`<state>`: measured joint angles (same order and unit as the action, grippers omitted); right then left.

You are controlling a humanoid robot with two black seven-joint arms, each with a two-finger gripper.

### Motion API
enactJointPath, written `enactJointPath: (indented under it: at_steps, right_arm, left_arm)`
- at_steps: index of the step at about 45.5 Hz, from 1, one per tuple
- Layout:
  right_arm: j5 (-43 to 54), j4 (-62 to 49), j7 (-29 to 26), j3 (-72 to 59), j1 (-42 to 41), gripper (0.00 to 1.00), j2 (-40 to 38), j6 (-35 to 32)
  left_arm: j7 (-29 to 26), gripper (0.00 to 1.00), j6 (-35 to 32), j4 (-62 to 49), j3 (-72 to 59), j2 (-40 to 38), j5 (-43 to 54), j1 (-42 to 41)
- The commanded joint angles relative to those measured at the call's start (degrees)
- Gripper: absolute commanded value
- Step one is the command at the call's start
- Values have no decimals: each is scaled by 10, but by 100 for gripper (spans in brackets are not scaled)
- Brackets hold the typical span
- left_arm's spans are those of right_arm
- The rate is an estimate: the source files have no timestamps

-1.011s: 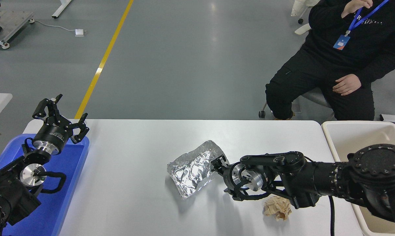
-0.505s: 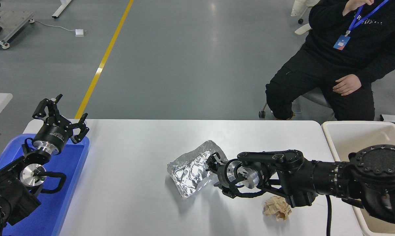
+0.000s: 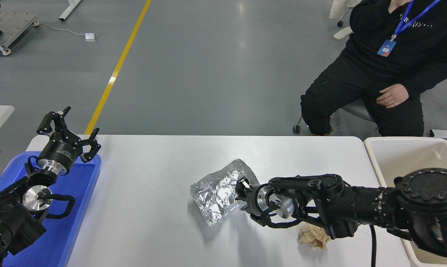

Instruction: Clean the table surface

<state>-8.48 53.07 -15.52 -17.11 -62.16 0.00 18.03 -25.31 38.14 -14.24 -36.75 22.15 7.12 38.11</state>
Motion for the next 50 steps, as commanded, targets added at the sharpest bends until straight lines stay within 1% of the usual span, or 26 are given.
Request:
enactJointPath:
  at_steps: [1, 29, 41, 44, 50]
  right_arm:
    - [-2, 0, 0, 16, 2, 0, 0, 0]
    - [-2, 33, -1, 19, -4, 0, 0, 0]
    - [7, 128, -3, -35, -42, 0, 0, -2]
    - [25, 161, -3, -49, -60, 0, 0, -2]
    - [72, 216, -3, -79, -102, 0, -68, -8]
  left_arm:
    - [0, 100, 0, 0, 0, 0, 0, 0]
    - [0, 100, 0, 0, 0, 0, 0, 0]
    - [0, 100, 0, 0, 0, 0, 0, 0]
    - [0, 100, 0, 0, 0, 0, 0, 0]
    - [0, 100, 0, 0, 0, 0, 0, 0]
